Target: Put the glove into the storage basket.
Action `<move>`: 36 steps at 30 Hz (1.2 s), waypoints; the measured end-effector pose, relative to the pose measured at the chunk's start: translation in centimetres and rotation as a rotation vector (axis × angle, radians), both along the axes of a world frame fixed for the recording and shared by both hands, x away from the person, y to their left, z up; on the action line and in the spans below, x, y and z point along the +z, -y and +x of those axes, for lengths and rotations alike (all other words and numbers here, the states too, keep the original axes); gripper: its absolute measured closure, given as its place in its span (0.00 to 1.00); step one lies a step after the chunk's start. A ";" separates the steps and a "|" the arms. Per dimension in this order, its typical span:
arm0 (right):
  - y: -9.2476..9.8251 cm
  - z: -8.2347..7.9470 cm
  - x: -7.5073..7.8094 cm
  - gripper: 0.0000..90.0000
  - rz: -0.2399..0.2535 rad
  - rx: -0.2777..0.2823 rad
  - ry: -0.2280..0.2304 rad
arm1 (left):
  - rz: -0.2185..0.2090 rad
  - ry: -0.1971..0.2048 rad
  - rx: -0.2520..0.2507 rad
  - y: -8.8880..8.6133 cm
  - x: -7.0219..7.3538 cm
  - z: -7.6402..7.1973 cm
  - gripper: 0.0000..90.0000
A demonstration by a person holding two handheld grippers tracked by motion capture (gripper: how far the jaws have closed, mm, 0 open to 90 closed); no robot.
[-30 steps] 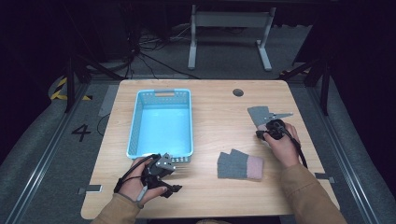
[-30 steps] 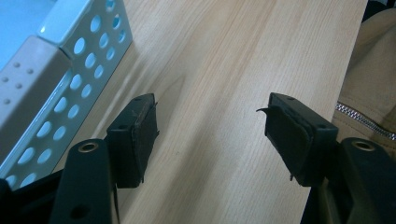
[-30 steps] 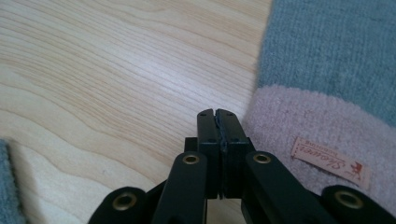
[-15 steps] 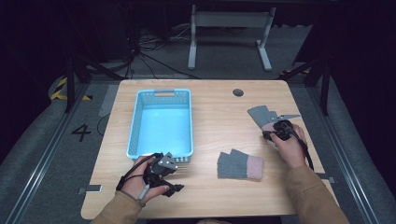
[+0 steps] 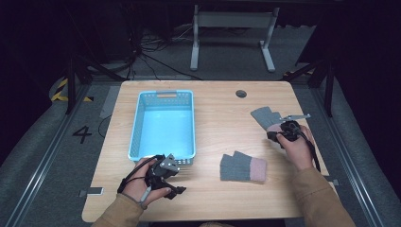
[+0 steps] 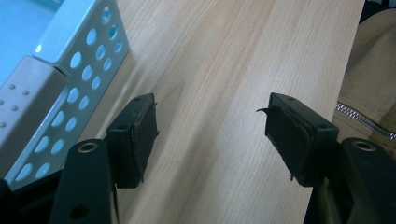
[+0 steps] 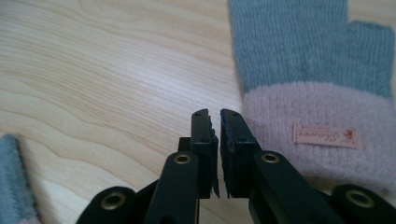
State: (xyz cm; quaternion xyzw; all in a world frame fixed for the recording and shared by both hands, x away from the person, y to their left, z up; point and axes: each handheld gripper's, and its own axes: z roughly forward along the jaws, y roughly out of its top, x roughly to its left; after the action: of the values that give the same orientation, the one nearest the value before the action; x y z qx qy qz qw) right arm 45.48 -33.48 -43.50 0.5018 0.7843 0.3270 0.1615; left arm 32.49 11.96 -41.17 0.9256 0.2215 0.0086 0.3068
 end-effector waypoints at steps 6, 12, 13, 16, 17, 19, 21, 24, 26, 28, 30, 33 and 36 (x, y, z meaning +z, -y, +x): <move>0.0 0.5 1.9 0.82 0.029 -0.007 0.027 | 0.000 -0.001 0.001 -0.1 0.1 0.1 0.39; 0.2 2.1 3.4 0.73 0.007 -0.033 0.038 | 0.002 0.001 0.001 -0.1 0.0 0.2 0.39; 0.2 2.4 3.4 0.72 -0.002 -0.037 0.036 | 0.002 0.000 0.000 -0.1 0.0 0.2 0.39; 0.4 3.3 3.4 0.68 -0.022 -0.054 0.028 | 0.001 -0.001 -0.001 -0.1 0.0 0.2 0.39; 0.4 3.5 3.4 0.66 -0.023 -0.059 0.027 | -0.003 -0.002 0.003 -0.1 0.0 0.2 0.39; 0.5 4.1 3.2 0.62 -0.032 -0.076 0.014 | -0.003 -0.004 0.004 -0.2 0.0 0.3 0.39; 0.6 4.6 3.0 0.59 -0.044 -0.088 0.010 | 0.000 -0.008 0.006 -0.2 0.0 0.3 0.39; 0.7 5.2 2.6 0.57 -0.062 -0.100 0.003 | 0.000 -0.007 0.005 -0.2 -0.1 0.3 0.39; 1.0 5.6 2.2 0.55 -0.074 -0.109 -0.005 | -0.003 -0.005 0.006 -0.3 -0.1 0.3 0.39; 1.2 6.0 1.9 0.53 -0.081 -0.118 -0.013 | -0.005 -0.005 0.007 -0.3 -0.1 0.3 0.39; 1.4 6.4 1.2 0.52 -0.092 -0.130 -0.034 | -0.006 -0.006 0.007 -0.3 -0.1 0.4 0.39; 1.5 6.8 0.6 0.50 -0.099 -0.136 -0.048 | -0.005 -0.007 0.008 -0.3 -0.1 0.4 0.39; 1.6 7.1 0.0 0.49 -0.110 -0.144 -0.059 | -0.008 -0.008 0.007 -0.3 -0.1 0.4 0.39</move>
State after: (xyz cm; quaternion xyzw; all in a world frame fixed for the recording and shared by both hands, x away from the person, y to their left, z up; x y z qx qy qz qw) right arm 52.54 -35.06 -43.55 0.5567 0.7674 0.2560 0.1887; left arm 32.85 12.26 -41.25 0.9236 0.2259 0.0050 0.3098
